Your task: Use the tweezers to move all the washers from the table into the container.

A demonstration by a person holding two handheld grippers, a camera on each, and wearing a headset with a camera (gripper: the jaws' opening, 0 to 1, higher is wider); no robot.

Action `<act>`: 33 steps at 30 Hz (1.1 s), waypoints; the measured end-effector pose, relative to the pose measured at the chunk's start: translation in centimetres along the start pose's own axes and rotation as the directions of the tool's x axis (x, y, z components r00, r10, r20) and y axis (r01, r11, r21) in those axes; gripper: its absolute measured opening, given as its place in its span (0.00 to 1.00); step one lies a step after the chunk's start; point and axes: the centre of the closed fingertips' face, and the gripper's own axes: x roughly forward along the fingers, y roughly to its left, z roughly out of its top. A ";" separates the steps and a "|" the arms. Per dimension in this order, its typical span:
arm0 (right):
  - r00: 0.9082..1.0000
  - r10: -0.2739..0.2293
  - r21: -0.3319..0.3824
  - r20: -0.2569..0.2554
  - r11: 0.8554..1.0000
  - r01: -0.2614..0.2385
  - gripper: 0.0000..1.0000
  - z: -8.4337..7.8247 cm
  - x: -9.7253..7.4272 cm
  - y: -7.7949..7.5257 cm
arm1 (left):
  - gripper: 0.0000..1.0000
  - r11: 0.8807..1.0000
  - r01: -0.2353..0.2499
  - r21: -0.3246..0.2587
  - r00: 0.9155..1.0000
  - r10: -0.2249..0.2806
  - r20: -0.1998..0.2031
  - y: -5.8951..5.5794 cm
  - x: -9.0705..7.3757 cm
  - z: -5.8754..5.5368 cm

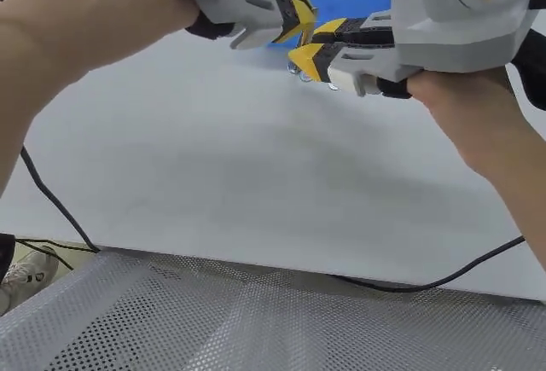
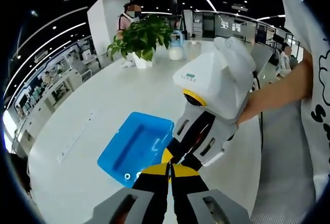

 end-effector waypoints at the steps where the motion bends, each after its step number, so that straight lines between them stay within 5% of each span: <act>1: 1.000 0.000 -0.001 0.000 1.000 0.000 0.06 0.0 0.0 0.0 | 0.00 1.000 -0.001 0.001 1.000 0.001 0.000 0.0 0.0 0.0; 8: 1.000 -0.007 -0.008 -0.006 1.000 0.007 0.02 0.0 -0.3 0.3 | 0.00 1.000 0.014 -0.008 0.999 -0.014 -0.031 -0.4 -0.3 -0.2; 12: 1.000 0.009 -0.003 -0.005 1.000 -0.009 0.02 0.0 -0.6 0.1 | 0.00 1.000 0.003 -0.018 1.000 -0.003 -0.008 -0.9 -0.6 -0.3; 14: 1.000 -0.004 -0.068 -0.015 0.998 0.003 0.02 -0.1 -0.5 0.0 | 0.00 1.000 -0.019 -0.016 1.000 0.019 -0.010 -0.9 -0.6 -0.7; 23: 0.999 0.044 -0.073 -0.025 0.996 -0.046 0.02 0.7 0.0 2.0 | 0.00 0.984 -0.126 -0.126 0.991 0.129 0.018 1.0 -2.7 -1.7; 27: 0.998 0.056 -0.093 -0.026 0.994 -0.059 0.03 1.2 0.6 2.8 | 0.00 0.974 -0.155 -0.168 0.982 0.170 0.079 0.7 -4.0 -1.2; 33: 0.998 0.063 -0.114 -0.021 0.991 -0.065 0.03 2.3 1.3 4.0 | 0.05 0.964 -0.181 -0.197 0.977 0.200 0.078 0.4 -4.3 -1.8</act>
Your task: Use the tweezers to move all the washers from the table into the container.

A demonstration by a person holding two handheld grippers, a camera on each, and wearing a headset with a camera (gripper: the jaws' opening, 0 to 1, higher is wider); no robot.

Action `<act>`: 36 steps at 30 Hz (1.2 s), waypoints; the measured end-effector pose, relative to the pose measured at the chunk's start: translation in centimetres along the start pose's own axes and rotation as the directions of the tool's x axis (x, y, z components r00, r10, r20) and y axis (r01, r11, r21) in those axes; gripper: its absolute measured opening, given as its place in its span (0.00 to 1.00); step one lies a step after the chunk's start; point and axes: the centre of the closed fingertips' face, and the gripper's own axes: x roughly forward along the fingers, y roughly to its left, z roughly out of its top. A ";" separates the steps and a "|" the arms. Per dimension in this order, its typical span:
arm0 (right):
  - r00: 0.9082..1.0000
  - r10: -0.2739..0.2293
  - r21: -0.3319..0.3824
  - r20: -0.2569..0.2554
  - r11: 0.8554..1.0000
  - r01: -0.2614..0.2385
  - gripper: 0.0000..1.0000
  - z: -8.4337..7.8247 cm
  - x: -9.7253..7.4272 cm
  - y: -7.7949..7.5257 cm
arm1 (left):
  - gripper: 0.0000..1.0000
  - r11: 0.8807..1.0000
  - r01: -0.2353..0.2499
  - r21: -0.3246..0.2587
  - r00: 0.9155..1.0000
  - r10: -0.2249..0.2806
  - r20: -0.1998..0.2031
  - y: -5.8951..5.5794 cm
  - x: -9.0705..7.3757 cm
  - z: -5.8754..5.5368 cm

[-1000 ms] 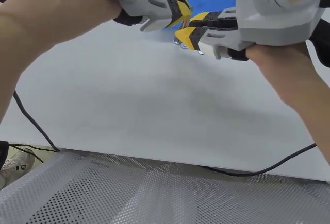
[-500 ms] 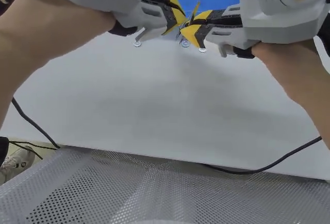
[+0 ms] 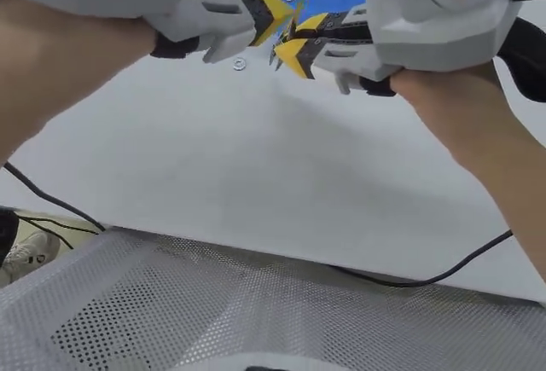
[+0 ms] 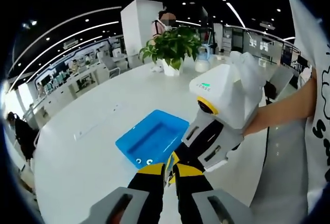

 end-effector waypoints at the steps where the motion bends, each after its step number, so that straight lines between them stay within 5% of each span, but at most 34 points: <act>1: 1.000 0.002 -0.004 0.001 1.000 -0.002 0.03 0.2 0.1 0.1 | 0.05 1.000 -0.003 -0.013 1.000 0.003 0.007 0.0 0.0 0.0; 5: 1.000 0.007 -0.028 0.006 1.000 -0.007 0.03 0.8 1.1 0.4 | 0.11 0.999 -0.024 -0.039 0.999 0.025 0.024 0.3 -0.1 -0.1; 11: 1.000 0.018 -0.070 0.006 0.997 -0.018 0.03 1.4 1.6 1.3 | 0.04 0.997 -0.049 -0.060 0.999 0.050 0.019 1.0 -0.4 -1.0; 21: 0.999 0.021 -0.063 0.029 0.998 -0.020 0.03 1.8 2.7 0.7 | 0.00 0.986 -0.157 -0.055 0.987 0.158 0.010 3.2 -1.1 -2.0; 36: 0.999 0.041 -0.012 0.021 0.999 -0.041 0.04 0.9 3.8 0.8 | 0.00 0.996 -0.084 -0.019 0.996 0.083 -0.022 2.7 0.1 -2.9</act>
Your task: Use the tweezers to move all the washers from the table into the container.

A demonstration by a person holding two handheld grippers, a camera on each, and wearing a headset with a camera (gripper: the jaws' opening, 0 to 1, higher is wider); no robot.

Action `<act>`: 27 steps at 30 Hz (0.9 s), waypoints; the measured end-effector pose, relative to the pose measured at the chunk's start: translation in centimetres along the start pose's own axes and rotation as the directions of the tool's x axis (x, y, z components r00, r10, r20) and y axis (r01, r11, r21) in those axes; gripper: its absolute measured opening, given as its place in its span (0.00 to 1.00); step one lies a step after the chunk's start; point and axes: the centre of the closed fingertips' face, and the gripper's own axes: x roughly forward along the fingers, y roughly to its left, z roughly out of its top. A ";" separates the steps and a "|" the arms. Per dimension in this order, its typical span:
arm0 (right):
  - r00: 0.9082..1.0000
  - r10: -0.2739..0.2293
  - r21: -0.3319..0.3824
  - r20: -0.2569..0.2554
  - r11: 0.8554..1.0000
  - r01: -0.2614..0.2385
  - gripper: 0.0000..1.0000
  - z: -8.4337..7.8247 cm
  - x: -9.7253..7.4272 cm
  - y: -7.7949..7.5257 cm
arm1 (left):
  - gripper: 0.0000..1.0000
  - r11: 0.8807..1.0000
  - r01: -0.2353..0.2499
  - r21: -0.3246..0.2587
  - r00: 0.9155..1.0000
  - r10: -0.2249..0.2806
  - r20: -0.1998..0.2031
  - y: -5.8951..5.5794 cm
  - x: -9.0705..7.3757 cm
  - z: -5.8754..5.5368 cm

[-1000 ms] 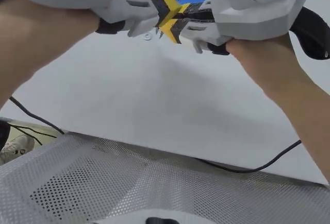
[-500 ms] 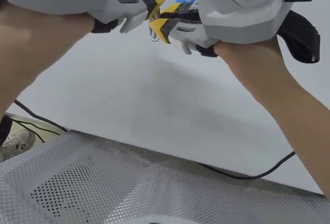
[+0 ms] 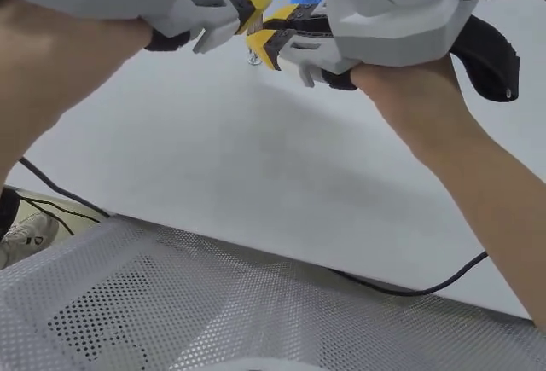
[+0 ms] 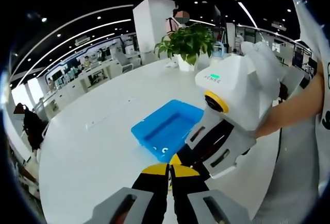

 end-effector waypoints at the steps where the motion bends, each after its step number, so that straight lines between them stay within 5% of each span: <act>1: 1.000 0.002 -0.001 0.000 1.000 -0.002 0.04 -0.1 0.0 0.0 | 0.00 1.000 0.004 -0.002 1.000 -0.004 -0.002 0.0 0.0 -0.1; 13: 1.000 0.019 0.058 0.002 0.998 -0.019 0.05 -0.5 -0.3 -0.4 | 0.00 0.996 0.049 -0.075 0.999 -0.049 0.008 0.1 0.0 0.0; 27: 0.999 0.032 0.097 0.007 0.995 -0.032 0.05 -0.7 -1.0 0.3 | 0.00 0.996 0.074 -0.054 0.997 -0.075 -0.011 -0.8 0.1 0.1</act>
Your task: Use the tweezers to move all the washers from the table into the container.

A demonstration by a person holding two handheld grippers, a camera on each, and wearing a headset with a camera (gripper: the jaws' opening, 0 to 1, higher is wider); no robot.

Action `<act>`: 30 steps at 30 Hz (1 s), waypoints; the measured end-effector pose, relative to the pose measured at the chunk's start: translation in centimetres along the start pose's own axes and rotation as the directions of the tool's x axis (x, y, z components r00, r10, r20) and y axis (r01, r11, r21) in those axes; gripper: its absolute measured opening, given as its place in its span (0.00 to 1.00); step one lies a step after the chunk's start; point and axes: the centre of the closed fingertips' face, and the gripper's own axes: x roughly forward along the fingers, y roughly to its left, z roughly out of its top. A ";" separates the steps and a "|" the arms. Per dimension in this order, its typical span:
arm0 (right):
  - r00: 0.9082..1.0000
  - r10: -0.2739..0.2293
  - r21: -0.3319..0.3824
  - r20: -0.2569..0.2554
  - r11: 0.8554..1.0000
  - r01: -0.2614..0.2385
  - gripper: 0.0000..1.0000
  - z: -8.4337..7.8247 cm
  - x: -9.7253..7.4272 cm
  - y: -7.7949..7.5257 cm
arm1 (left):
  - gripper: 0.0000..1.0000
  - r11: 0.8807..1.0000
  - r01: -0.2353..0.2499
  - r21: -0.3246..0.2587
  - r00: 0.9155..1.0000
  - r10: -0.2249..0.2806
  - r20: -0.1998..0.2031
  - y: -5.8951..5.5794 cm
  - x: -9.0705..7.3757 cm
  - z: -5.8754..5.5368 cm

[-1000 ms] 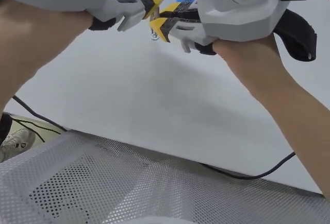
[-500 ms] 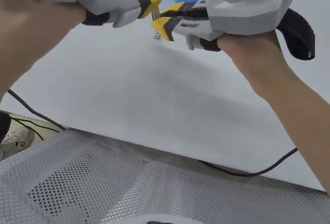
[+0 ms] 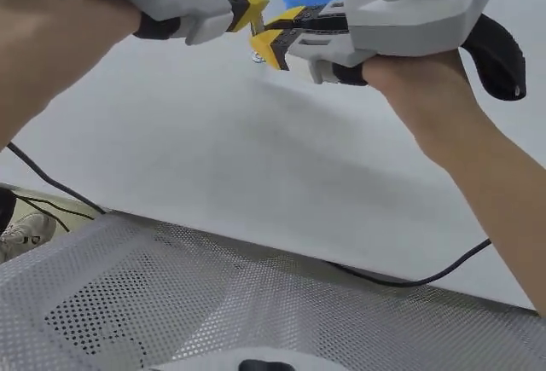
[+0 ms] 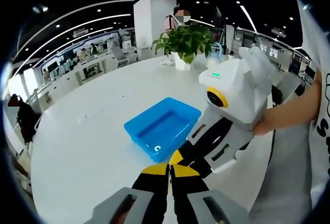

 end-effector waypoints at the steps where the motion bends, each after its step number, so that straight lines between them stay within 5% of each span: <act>1: 1.000 0.000 0.001 0.000 1.000 0.000 0.05 -0.1 0.1 0.0 | 0.00 1.000 -0.002 0.002 1.000 0.002 0.000 0.0 0.1 -0.1; 8: 1.000 0.000 0.011 -0.003 1.000 0.000 0.05 -0.3 0.3 -0.4 | 0.00 1.000 0.004 0.009 1.000 -0.004 0.007 0.2 0.3 0.0; 15: 1.000 -0.006 -0.050 0.012 0.999 0.006 0.11 0.4 -0.1 -0.7 | 0.00 0.999 0.027 0.029 1.000 -0.027 0.000 -0.2 0.4 0.2; 20: 0.999 0.032 -0.080 -0.007 0.996 -0.033 0.08 0.1 0.5 -0.6 | 0.00 0.997 0.044 0.058 0.999 -0.043 -0.013 -0.8 0.7 0.3; 30: 1.000 0.014 -0.126 -0.013 0.992 -0.015 0.05 -0.1 -0.3 0.0 | 0.00 0.995 0.062 0.080 0.998 -0.060 -0.025 -1.5 1.1 0.6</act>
